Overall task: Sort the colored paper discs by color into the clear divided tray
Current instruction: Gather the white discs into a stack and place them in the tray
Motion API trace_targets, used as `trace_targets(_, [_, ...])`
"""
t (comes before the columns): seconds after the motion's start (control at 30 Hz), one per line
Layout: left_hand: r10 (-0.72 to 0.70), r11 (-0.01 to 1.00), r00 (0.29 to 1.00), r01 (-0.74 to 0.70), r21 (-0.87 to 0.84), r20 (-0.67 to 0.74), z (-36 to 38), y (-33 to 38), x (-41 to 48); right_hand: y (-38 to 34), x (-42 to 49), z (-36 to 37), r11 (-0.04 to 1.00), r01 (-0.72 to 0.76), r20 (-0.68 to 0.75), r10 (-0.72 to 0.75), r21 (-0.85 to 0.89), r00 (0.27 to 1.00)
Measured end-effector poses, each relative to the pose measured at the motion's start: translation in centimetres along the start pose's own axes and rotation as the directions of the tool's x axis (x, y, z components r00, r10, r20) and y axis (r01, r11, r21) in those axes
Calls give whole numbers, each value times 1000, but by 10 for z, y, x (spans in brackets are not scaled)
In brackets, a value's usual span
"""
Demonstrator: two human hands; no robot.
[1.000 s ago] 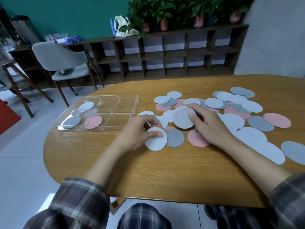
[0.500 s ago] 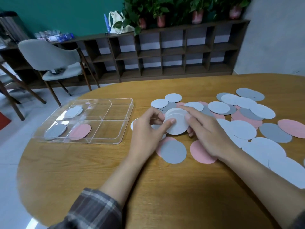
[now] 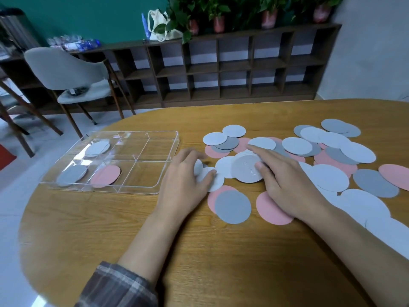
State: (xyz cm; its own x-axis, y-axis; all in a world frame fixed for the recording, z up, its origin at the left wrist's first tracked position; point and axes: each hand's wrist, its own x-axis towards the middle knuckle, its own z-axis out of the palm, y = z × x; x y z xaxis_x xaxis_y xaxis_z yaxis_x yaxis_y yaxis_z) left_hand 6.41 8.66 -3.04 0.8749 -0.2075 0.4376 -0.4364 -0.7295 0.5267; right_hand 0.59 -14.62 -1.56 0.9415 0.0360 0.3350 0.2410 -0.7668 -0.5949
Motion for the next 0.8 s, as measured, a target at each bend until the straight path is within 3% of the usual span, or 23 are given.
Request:
trace_targets(0.13, [-68,997,995,65,38,68,2,1,-3,4,-3,2,1000,10,28,-9,-24,1000])
trace_targets(0.4, [-65,996,998,66,55,-17,-5,5,-3,0,-4,0,1000,-5,-3,5,7,1000])
trace_targets(0.67, [147,984,975,-162,-77,-169,-5,10,-3,-2,-2,4,994,-41,-37,45,102,998])
trace_targets(0.8, [113,955,979,-154,-253,-168,-7,18,-3,-4,-2,4,990,-57,-72,66,130,995])
